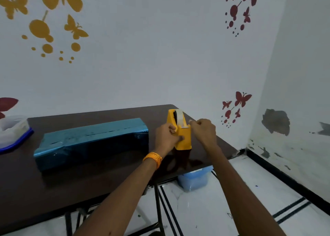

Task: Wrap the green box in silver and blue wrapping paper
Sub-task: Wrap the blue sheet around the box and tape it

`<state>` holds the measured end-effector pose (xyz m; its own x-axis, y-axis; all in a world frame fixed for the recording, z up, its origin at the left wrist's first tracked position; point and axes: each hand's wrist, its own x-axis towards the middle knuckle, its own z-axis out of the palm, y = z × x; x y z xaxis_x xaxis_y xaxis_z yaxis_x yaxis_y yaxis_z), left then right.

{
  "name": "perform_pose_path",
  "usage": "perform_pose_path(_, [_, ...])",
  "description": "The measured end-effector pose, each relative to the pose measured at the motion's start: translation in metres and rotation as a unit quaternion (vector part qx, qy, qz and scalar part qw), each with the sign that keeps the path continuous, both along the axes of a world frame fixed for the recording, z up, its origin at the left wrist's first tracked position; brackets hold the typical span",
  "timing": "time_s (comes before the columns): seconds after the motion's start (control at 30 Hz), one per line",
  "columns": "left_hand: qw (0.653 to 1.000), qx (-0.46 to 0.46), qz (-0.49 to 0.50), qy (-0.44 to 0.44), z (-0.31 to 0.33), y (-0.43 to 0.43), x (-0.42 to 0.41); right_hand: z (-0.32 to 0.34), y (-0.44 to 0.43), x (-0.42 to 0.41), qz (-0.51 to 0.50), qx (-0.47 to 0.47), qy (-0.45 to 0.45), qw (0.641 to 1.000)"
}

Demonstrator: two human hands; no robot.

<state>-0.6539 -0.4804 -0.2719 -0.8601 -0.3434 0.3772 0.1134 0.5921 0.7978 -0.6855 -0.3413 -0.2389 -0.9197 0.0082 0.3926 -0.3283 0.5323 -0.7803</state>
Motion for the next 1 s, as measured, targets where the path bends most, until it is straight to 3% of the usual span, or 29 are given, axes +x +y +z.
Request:
perform_pose_path(0.2, [0.999, -0.04, -0.033, -0.007, -0.004, -0.011, -0.009, -0.005, -0.015, -0.023, 0.062, -0.055, -0.107, 0.991])
perform_pose_path(0.47, [0.998, -0.05, -0.037, -0.006, -0.005, -0.013, -0.012, 0.01, -0.021, -0.037, 0.072, -0.148, -0.231, 0.959])
perform_pose_path(0.57, [0.999, -0.029, -0.042, -0.002, -0.005, -0.013, -0.011, 0.021, -0.025, -0.038, 0.065, -0.177, -0.203, 0.961])
perform_pose_path(0.77, [0.999, -0.017, -0.046, 0.007, -0.007, -0.014, -0.01, 0.029, -0.015, -0.004, 0.046, -0.081, -0.087, 0.992])
perform_pose_path(1.0, [0.999, -0.019, -0.049, 0.007, -0.009, -0.013, -0.01, -0.019, -0.013, 0.023, 0.019, -0.21, -0.14, 0.967])
